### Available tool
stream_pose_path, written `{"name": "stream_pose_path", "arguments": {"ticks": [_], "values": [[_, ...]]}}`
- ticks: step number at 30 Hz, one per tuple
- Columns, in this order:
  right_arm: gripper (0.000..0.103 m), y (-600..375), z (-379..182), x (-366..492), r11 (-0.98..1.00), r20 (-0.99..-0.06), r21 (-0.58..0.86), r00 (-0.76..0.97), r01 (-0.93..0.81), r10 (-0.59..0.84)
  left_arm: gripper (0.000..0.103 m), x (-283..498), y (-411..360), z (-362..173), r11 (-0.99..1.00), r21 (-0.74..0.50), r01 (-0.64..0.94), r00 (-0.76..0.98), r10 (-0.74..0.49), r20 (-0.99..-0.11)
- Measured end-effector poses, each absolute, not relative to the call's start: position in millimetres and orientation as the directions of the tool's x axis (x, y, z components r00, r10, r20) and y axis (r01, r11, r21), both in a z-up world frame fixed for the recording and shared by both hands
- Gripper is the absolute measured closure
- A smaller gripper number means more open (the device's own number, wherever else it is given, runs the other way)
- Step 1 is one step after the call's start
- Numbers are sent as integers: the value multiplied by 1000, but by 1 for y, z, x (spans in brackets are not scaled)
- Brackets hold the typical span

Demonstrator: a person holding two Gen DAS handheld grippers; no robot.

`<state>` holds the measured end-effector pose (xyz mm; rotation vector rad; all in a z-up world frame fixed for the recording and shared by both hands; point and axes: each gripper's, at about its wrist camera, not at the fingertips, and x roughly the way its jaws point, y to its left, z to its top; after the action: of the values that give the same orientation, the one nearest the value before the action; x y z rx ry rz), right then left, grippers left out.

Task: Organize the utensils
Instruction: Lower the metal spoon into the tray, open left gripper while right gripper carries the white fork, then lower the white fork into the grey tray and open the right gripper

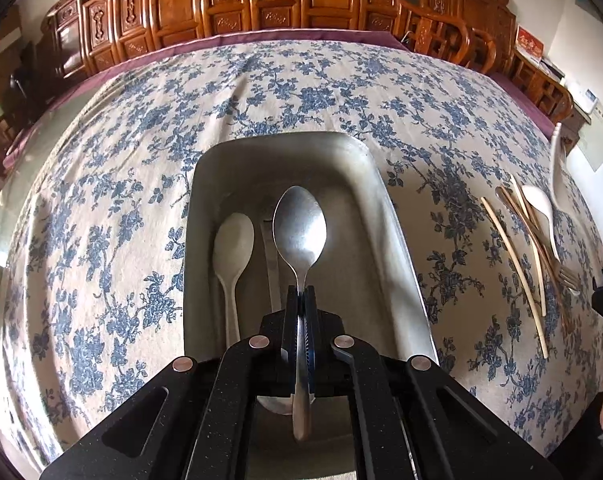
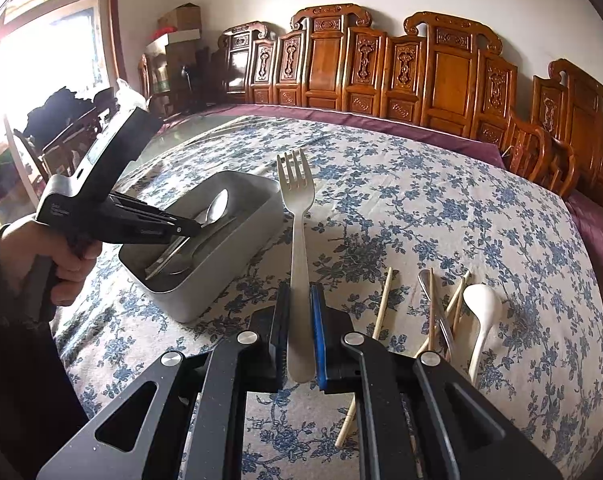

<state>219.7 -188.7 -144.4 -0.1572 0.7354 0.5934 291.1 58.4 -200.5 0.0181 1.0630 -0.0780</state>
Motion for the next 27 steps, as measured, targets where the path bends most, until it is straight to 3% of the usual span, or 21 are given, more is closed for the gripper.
{"name": "stream_pose_path", "arguments": {"ticks": [14, 16, 18, 27], "values": [[90, -141, -140, 221, 800, -680, 47, 567, -599, 465, 99, 281, 84, -176, 999, -36, 34, 547, -48, -836], [90, -133, -140, 223, 798, -682, 52, 562, -601, 468, 93, 279, 90, -172, 999, -36, 21, 558, -42, -829], [90, -122, -141, 226, 796, -685, 59, 556, -602, 471, 77, 278, 95, -167, 999, -32, 6, 573, -29, -819], [90, -79, -155, 240, 798, -708, 94, 524, -596, 474, 54, 276, 120, -153, 998, -44, -52, 616, -2, -788]]}}
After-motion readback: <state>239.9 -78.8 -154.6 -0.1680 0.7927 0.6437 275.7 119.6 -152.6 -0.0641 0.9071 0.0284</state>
